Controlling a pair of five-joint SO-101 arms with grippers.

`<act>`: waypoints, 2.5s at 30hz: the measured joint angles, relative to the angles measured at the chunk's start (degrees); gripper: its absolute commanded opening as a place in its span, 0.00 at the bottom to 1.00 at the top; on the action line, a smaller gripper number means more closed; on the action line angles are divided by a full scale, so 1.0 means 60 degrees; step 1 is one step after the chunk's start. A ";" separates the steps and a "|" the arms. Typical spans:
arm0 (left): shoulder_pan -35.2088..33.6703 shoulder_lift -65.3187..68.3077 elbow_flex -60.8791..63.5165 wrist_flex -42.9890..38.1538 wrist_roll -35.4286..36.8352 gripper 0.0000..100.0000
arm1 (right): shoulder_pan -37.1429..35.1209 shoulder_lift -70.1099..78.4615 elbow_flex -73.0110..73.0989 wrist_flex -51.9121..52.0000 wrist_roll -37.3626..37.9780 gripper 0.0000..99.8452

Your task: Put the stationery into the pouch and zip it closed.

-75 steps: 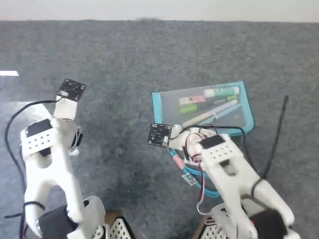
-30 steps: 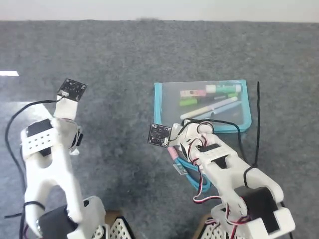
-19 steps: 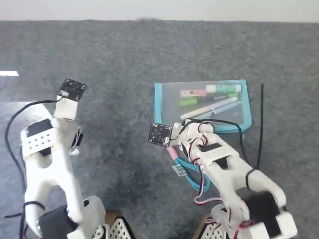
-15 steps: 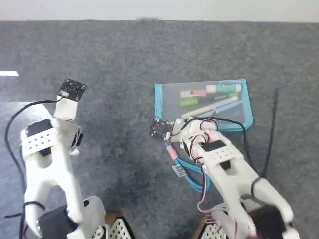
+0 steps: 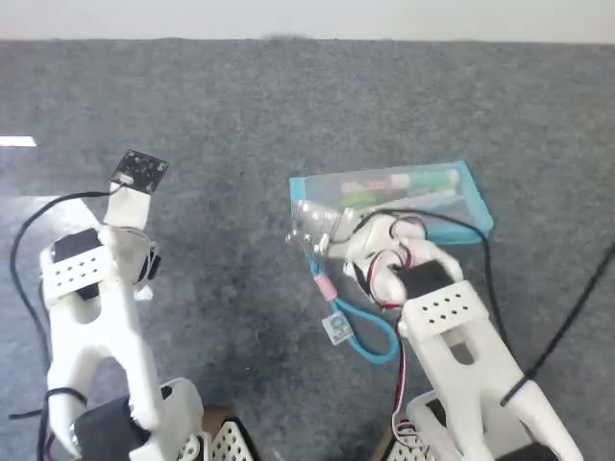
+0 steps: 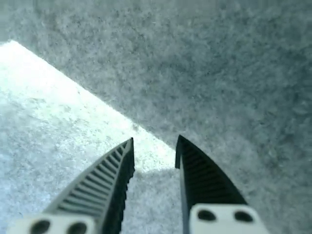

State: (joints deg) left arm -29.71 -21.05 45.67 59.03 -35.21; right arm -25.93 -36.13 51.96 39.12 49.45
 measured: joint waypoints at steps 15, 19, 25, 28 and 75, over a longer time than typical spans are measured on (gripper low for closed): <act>0.3018 -0.4088 -0.3165 0.4410 0.1289 0.27 | 0.0352 0.2242 -0.6271 0.3634 -0.1348 0.01; 0.4044 -0.4352 -0.4059 0.5216 0.2110 0.27 | 0.0381 0.2535 -0.7883 0.4176 -0.1582 0.01; 0.5260 -0.4337 -0.4894 0.5245 0.3590 0.27 | 0.0396 0.2623 -0.9011 0.5099 -0.1582 0.01; 0.4718 -0.4337 -0.4864 0.5201 0.3810 0.27 | 0.0410 0.2608 -0.8440 0.5758 -0.0733 0.01; -0.1333 0.1656 -0.5407 0.3165 0.1597 0.27 | -0.1670 0.0190 0.4220 -0.2740 0.0396 0.01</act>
State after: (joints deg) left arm -37.71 -11.12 13.23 78.02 -25.63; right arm -35.96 -34.99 77.27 22.68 51.82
